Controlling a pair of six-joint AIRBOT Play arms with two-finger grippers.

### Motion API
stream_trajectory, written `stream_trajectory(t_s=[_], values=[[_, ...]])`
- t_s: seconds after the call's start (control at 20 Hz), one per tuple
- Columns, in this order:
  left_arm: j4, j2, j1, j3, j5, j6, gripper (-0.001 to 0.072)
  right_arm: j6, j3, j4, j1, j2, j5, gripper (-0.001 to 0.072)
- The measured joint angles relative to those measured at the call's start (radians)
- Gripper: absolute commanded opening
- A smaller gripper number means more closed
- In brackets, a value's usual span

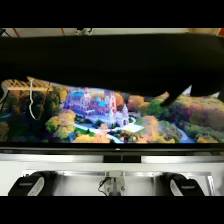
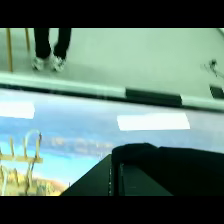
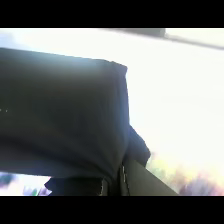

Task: Fold the shirts.

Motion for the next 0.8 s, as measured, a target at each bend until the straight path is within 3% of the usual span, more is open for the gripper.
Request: stream_trajectory(t_s=[0.15,0.3,0.5,0.7,0.75,0.8], values=[[0.025,-0.044,0.002,0.006,0.076,-0.024,0.0033,0.064,-0.079,0.005,0.0,-0.022,0.091,0.0078],[0.029,-0.168,0.002,-0.035,0.073,-0.034,0.0034,0.126,-0.247,0.008,0.0,-0.085,0.07,0.0078],[-0.001,-0.434,-0.023,-0.152,0.122,-0.04,0.0035,0.197,-0.48,0.061,0.0,-0.259,-0.174,0.0079],[-0.127,-0.72,-0.065,-0.195,0.214,-0.042,0.0037,0.243,-0.569,0.267,-0.002,-0.519,-0.483,0.0079],[-0.178,-0.776,-0.072,-0.198,0.229,-0.043,0.0046,0.243,-0.578,0.342,-0.002,-0.581,-0.537,0.0079],[-0.232,-0.83,-0.08,-0.201,0.239,-0.043,0.0114,0.24,-0.585,0.406,-0.002,-0.631,-0.571,0.0098]])
